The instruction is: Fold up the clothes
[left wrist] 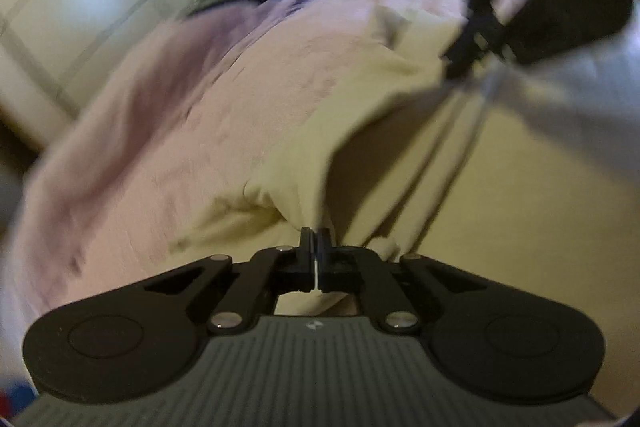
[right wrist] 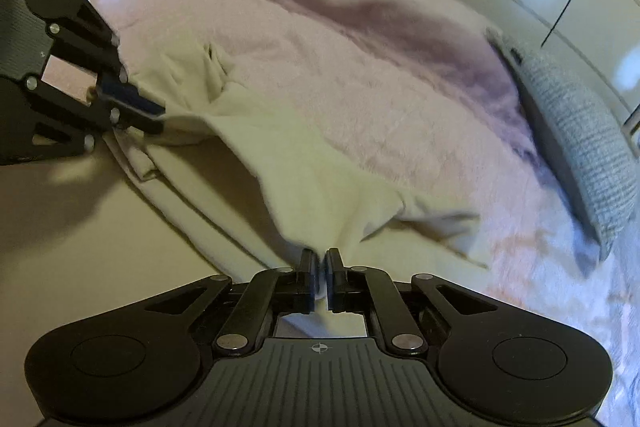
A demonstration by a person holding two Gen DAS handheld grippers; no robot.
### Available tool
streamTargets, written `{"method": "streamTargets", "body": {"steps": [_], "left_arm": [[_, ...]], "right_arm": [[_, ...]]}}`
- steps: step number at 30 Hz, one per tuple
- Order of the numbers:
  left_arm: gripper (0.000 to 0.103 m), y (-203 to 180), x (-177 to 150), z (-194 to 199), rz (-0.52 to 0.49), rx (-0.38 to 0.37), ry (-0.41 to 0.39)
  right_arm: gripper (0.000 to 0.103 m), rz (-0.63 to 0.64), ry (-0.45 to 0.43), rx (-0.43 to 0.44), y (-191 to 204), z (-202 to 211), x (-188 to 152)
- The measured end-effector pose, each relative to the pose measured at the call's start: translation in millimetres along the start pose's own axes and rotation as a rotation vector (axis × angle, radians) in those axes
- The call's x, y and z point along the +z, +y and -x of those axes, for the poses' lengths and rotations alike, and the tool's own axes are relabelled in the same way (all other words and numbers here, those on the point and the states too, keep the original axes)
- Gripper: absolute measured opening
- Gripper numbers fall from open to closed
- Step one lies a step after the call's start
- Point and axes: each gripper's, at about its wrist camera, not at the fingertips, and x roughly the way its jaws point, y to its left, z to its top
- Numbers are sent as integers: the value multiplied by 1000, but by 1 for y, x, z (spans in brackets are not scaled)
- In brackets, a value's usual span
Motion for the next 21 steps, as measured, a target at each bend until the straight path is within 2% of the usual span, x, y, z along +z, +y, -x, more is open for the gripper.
{"method": "streamTargets", "body": {"steps": [5,8,11,14,15,16,17,18,20,21], "left_arm": [[1,-16,-14,9,-248,37,2],[4,-26,-22,14,-397,59,4],[4,13,-10,30,-100,-8,-5],[8,56,2,26,284,-73,-8],[10,70,5,19,419,-102,-3],[10,73,8,13,494,-121,-15],[10,76,10,7,566,-140,-28],[10,79,13,0,638,-159,-41],[10,68,21,-11,626,-164,-39],[10,58,17,-17,597,-161,-8]], "right_arm": [[1,33,30,23,1,-4,-4],[1,5,51,44,-10,6,0],[2,-146,10,86,-36,23,5],[3,-358,-61,127,-66,29,14],[15,-418,-78,129,-71,25,19],[24,-479,-94,130,-76,21,23],[49,-526,-108,136,-79,16,27],[57,-555,-119,146,-78,10,31],[57,-578,-125,160,-70,2,36],[57,-573,-128,163,-62,-2,36]]}}
